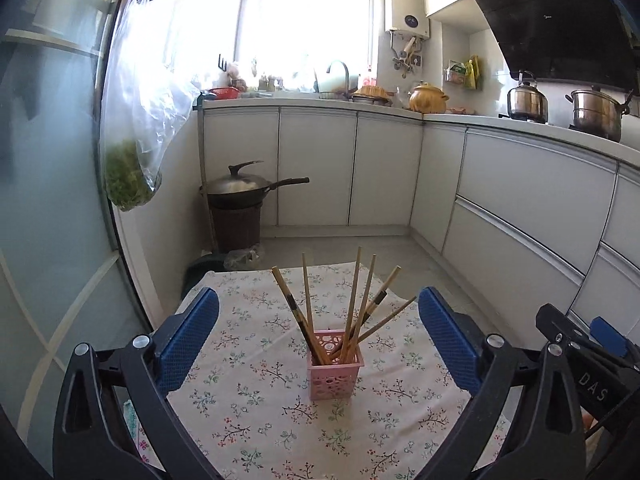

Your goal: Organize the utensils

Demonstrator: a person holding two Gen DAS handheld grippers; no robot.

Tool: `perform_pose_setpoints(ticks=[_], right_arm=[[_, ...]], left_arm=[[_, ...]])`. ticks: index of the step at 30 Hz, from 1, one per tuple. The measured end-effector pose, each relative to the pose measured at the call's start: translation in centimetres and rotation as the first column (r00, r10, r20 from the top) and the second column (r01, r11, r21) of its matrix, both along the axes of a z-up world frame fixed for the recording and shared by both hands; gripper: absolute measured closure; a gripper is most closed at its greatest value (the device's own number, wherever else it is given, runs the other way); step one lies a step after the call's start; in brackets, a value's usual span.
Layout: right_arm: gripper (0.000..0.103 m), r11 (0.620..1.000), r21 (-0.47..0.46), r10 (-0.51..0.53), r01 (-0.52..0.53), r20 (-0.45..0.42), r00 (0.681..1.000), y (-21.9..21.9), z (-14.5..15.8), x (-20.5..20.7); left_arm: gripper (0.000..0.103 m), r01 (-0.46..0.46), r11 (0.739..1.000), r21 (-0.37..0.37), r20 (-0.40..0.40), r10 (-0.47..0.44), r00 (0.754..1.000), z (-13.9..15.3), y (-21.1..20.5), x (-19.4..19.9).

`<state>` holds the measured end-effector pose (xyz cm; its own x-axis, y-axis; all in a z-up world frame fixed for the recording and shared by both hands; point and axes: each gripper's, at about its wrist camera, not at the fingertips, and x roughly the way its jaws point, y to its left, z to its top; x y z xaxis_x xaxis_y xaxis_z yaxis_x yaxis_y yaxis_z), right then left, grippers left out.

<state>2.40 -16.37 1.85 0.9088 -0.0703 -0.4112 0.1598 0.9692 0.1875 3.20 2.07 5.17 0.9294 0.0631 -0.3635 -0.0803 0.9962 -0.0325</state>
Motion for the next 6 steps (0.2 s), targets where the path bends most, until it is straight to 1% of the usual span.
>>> perform_pose_setpoints(ticks=[2, 4, 6], right_arm=[[0.007, 0.999, -0.034, -0.015, 0.015, 0.018, 1.000, -0.2, -0.3, -0.7], [0.007, 0.997, -0.063, -0.032, 0.033, 0.009, 0.999, -0.3, -0.3, -0.7], [0.007, 0.998, -0.048, -0.041, 0.042, 0.023, 0.999, -0.8, -0.4, -1.0]], left_arm=[[0.007, 0.000, 1.000, 0.029, -0.002, 0.000, 1.000, -0.3, -0.7, -0.1], [0.007, 0.010, 0.999, 0.034, -0.009, -0.010, 1.000, -0.6, -1.1, -0.1], [0.007, 0.015, 0.999, 0.041, -0.016, -0.014, 1.000, -0.9, -1.6, 0.0]])
